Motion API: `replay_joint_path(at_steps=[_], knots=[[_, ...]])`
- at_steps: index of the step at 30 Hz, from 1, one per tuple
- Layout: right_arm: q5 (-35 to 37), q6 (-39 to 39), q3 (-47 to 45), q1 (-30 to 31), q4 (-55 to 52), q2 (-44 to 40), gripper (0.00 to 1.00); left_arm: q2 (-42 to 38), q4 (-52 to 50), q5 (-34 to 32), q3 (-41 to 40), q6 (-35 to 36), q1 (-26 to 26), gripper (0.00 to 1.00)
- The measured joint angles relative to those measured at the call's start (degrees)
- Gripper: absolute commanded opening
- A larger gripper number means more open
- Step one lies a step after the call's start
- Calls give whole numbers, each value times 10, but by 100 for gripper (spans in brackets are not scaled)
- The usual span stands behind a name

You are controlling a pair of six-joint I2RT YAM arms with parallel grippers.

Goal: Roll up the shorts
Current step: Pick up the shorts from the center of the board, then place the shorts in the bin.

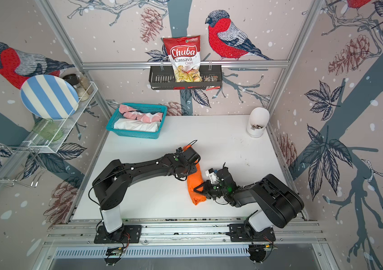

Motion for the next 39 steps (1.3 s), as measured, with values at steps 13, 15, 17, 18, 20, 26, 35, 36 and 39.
replay_joint_path(at_steps=[13,15,17,18,20,26,35,36,39], knots=[[51,-76,53,-60,-245,-215,89,-79,-25,-31,52,74,114,0],[59,-91,64,-79,-289,-256,90,-94,-23,-32,70,97,156,0],[67,-104,72,-97,-326,-288,91,-103,-17,-28,88,124,202,0],[70,-107,75,-106,-344,-301,91,-106,-9,-25,99,137,229,0],[74,-118,76,-118,-370,-314,92,-107,10,-12,119,165,284,0],[74,-122,76,-127,-407,-316,92,-81,121,101,140,197,435,0],[73,-135,92,-129,-416,-281,93,127,288,280,317,117,488,0],[73,-137,94,-130,-417,-275,93,149,309,291,335,101,490,0],[71,-139,94,-130,-421,-266,93,193,364,313,370,53,496,0]])
